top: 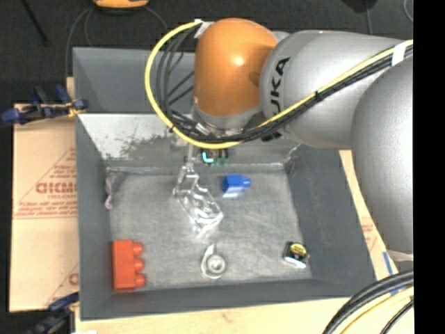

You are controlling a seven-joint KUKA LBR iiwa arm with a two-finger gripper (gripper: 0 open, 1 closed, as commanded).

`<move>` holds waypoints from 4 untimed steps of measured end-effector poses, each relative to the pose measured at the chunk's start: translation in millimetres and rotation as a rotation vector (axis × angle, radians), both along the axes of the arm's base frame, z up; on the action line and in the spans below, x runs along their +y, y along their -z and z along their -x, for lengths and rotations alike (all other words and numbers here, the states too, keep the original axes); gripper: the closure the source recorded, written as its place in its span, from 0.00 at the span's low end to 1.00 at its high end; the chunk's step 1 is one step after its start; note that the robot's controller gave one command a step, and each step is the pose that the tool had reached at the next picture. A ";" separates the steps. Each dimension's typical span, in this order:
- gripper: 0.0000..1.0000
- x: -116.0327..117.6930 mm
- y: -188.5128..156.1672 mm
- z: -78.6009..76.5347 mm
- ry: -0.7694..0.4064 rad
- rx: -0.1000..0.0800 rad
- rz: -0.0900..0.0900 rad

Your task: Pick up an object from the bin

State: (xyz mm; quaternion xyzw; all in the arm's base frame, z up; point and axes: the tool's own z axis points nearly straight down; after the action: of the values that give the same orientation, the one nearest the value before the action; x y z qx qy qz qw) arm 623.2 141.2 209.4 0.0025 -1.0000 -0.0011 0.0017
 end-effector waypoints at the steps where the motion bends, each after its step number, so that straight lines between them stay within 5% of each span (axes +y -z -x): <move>1: 0.00 -65.6 75.5 -2.3 0.061 -0.015 -0.002; 3: 0.00 -161.0 89.6 -8.3 0.117 -0.006 0.002; 4: 0.00 -153.2 123.6 -9.9 0.112 -0.012 0.000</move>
Offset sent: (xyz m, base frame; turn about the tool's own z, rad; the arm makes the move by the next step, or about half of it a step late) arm -0.0019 -0.1147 -0.1394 0.1000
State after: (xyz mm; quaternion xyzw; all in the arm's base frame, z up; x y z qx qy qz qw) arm 633.1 -12.0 85.7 -0.0535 -0.9986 -0.0012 -0.0044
